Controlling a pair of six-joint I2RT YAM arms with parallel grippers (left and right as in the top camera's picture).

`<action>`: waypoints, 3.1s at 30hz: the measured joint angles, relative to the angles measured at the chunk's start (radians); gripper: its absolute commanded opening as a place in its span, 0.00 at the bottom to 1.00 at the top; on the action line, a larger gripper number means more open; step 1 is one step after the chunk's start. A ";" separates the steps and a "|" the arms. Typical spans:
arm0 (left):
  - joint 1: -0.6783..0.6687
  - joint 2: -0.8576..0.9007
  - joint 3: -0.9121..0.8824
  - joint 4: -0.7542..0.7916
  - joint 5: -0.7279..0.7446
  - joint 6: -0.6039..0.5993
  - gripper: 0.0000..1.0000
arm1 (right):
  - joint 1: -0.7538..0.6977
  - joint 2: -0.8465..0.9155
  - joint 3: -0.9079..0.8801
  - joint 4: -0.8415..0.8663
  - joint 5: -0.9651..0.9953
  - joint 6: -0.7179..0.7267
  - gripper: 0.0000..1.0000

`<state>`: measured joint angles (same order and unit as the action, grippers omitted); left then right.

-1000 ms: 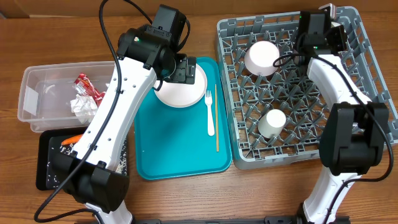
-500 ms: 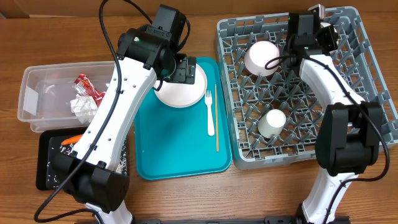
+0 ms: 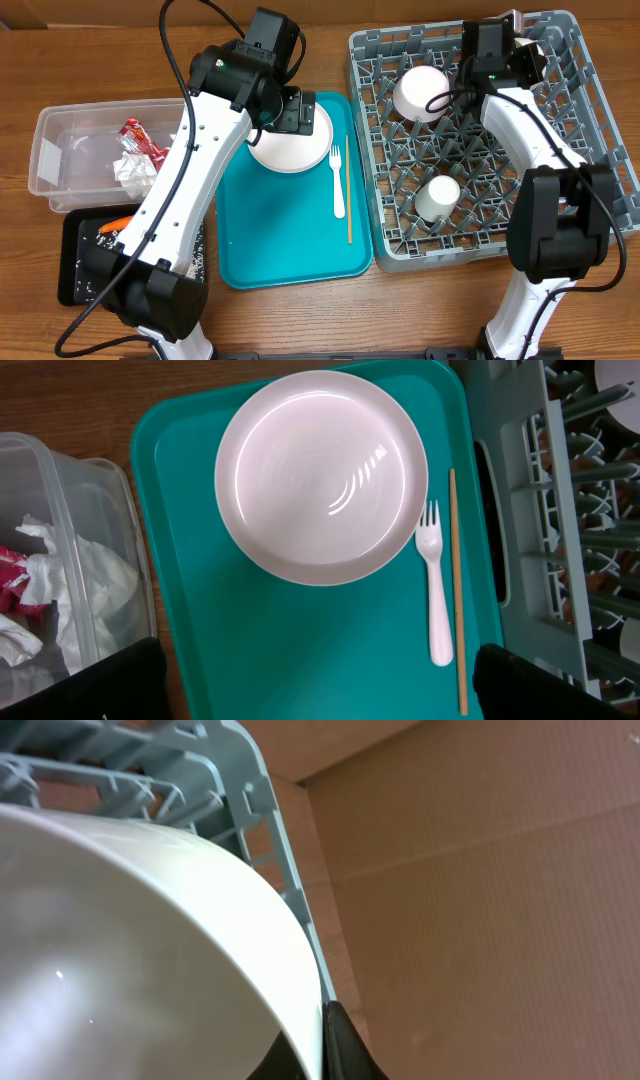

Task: Sort waste into correct bins and load items into the dishwasher

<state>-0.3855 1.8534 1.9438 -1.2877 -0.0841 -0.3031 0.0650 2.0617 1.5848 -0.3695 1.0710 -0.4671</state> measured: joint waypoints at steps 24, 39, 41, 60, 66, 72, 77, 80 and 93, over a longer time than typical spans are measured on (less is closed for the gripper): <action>0.000 0.000 0.000 0.000 0.000 0.000 1.00 | 0.002 -0.006 0.005 -0.251 0.046 0.175 0.13; 0.000 0.000 0.000 0.000 0.000 0.000 1.00 | 0.027 -0.016 0.010 -0.290 0.055 0.222 0.04; 0.000 0.000 0.000 0.000 0.000 0.000 1.00 | 0.029 -0.016 0.010 -0.301 0.057 0.226 0.04; 0.000 0.000 0.000 0.000 0.000 0.000 1.00 | 0.048 -0.025 0.032 -0.542 0.019 0.421 0.13; 0.000 0.000 0.000 0.000 0.000 0.000 1.00 | 0.048 -0.027 0.005 -0.665 -0.134 0.406 0.49; 0.000 0.000 0.000 0.000 -0.001 0.000 1.00 | 0.068 -0.032 -0.002 -0.685 -0.151 0.386 0.89; 0.000 0.000 0.000 0.000 -0.003 0.000 1.00 | 0.105 -0.042 -0.008 -0.702 -0.200 0.373 1.00; 0.000 0.000 0.000 0.000 -0.003 0.000 1.00 | 0.106 -0.065 -0.008 -0.701 -0.256 0.346 1.00; 0.000 0.000 0.000 0.000 -0.003 0.000 1.00 | 0.139 -0.290 -0.009 -0.653 -0.554 0.311 1.00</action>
<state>-0.3855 1.8534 1.9438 -1.2877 -0.0872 -0.3031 0.2039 1.7714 1.5761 -1.0222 0.5171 -0.1562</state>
